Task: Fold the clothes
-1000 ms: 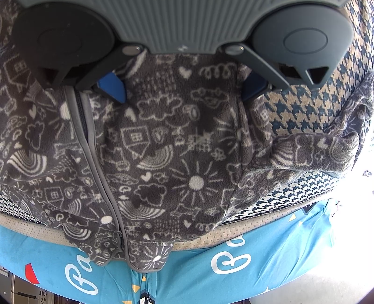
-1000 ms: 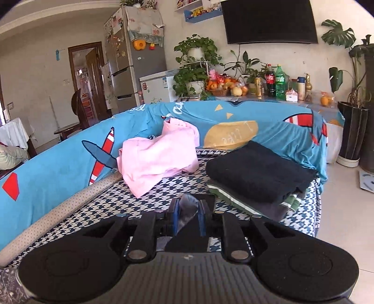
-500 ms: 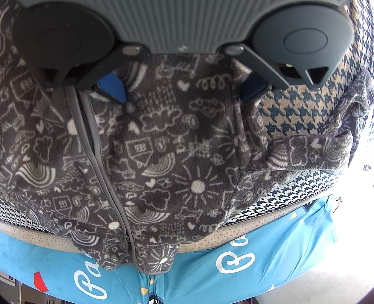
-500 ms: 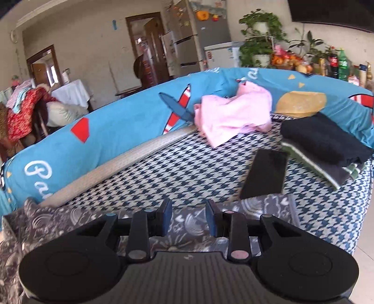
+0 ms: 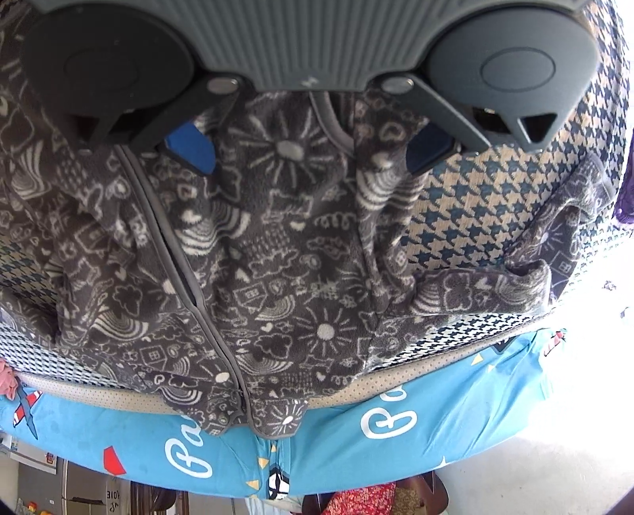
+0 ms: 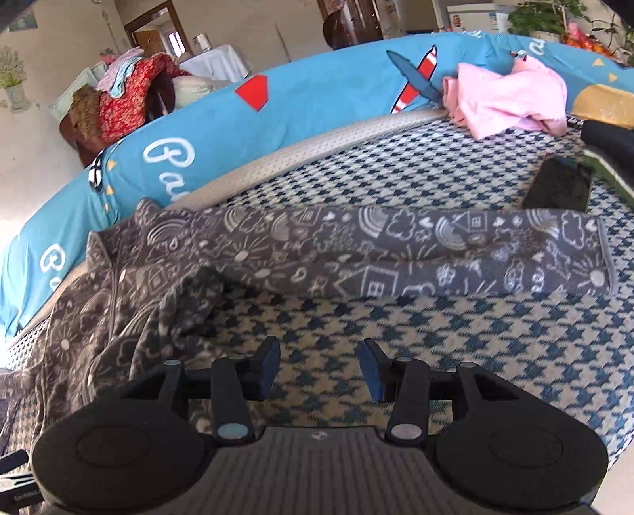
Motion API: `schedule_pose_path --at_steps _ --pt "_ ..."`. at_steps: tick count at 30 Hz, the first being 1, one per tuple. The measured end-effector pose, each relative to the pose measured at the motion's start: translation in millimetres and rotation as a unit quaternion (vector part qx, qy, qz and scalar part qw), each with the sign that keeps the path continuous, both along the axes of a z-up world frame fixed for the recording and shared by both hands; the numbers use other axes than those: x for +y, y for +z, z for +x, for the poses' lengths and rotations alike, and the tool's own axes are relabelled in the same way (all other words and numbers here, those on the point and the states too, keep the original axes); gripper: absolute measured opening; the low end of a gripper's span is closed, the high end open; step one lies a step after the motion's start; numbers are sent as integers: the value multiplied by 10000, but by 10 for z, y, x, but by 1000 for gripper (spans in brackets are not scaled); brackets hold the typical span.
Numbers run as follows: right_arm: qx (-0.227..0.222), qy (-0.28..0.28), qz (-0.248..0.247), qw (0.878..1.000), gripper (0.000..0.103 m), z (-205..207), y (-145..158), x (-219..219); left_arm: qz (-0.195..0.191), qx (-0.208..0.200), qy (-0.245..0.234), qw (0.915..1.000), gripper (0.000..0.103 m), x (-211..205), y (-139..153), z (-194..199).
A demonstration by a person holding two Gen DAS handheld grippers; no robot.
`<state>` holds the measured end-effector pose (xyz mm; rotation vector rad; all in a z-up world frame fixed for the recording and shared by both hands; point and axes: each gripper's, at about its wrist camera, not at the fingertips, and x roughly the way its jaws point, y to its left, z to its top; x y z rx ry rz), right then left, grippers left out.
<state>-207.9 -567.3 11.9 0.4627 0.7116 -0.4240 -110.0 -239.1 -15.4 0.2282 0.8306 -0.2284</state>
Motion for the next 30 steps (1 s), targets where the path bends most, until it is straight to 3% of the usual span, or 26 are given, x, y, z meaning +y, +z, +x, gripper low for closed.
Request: schedule_pose_path --at_steps 7,12,20,21,22,25,30 --pt "234 253 265 9991 53 -233 -236 260 -288 99 388 9988 103 415 105 -283" --pt "63 169 537 9984 60 -394 -315 323 -395 146 421 9982 103 580 130 -463" --pt "208 744 53 9970 62 -365 -372 634 -531 313 527 9967 103 738 51 -631" --pt "265 803 -109 9964 56 -359 -384 695 -560 335 540 9964 103 753 41 -640" --pt "311 854 -256 9955 43 -359 -392 743 -583 351 554 9961 103 765 31 -646" --pt "189 985 -118 9949 14 -380 -400 778 -649 399 606 9953 103 803 -3 -660" --pt "-81 705 237 9972 12 -609 -291 772 -748 410 698 9939 103 861 -7 -661"
